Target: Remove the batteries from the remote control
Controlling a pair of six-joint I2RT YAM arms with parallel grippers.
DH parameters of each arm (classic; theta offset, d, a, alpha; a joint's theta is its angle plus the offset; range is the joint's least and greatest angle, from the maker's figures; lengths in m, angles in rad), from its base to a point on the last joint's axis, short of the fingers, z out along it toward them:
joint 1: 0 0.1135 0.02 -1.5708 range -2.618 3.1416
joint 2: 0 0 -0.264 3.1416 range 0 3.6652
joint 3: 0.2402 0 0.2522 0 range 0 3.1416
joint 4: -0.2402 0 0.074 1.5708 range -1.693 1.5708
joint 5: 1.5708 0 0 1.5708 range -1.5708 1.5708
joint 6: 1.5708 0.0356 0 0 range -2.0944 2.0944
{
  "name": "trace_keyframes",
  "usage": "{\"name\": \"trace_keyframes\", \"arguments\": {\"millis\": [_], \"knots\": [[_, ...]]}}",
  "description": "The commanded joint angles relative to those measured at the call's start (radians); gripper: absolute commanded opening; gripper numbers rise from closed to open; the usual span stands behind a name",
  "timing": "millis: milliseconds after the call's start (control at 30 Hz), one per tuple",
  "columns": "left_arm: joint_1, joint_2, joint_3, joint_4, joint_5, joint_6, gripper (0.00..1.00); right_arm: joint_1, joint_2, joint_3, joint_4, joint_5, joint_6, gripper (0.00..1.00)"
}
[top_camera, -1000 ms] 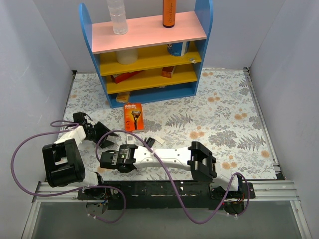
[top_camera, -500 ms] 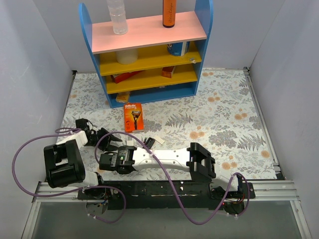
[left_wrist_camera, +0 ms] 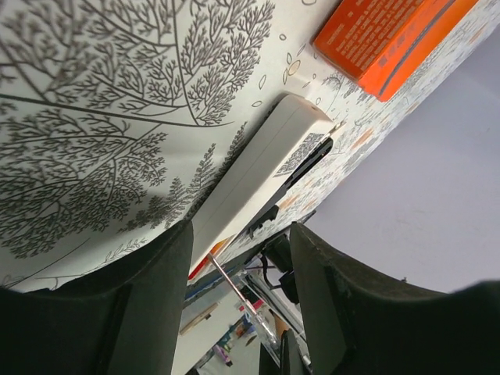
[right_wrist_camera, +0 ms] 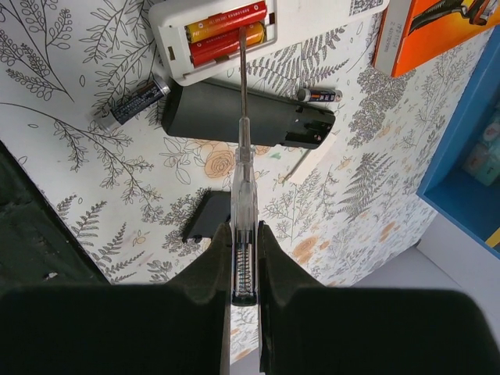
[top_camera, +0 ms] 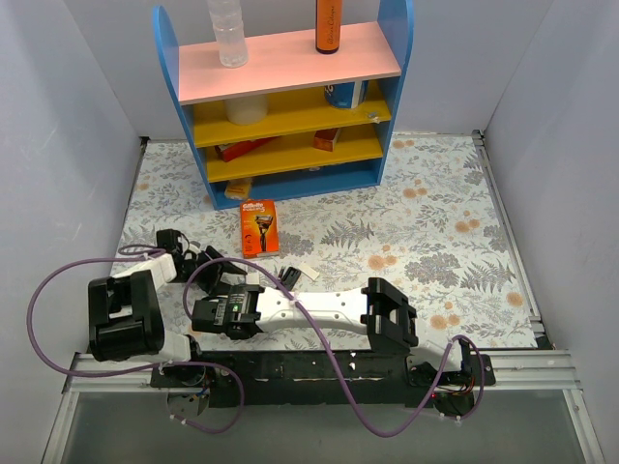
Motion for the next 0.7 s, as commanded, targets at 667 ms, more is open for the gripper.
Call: {"name": "trace_keyframes", "arguments": {"millis": [667], "knots": [[-0.095,0.029,-0.016,0.049,0.021,-0.038,0.37,0.009,0.015,0.008,0.114,0.073,-0.136,0.01]]}}
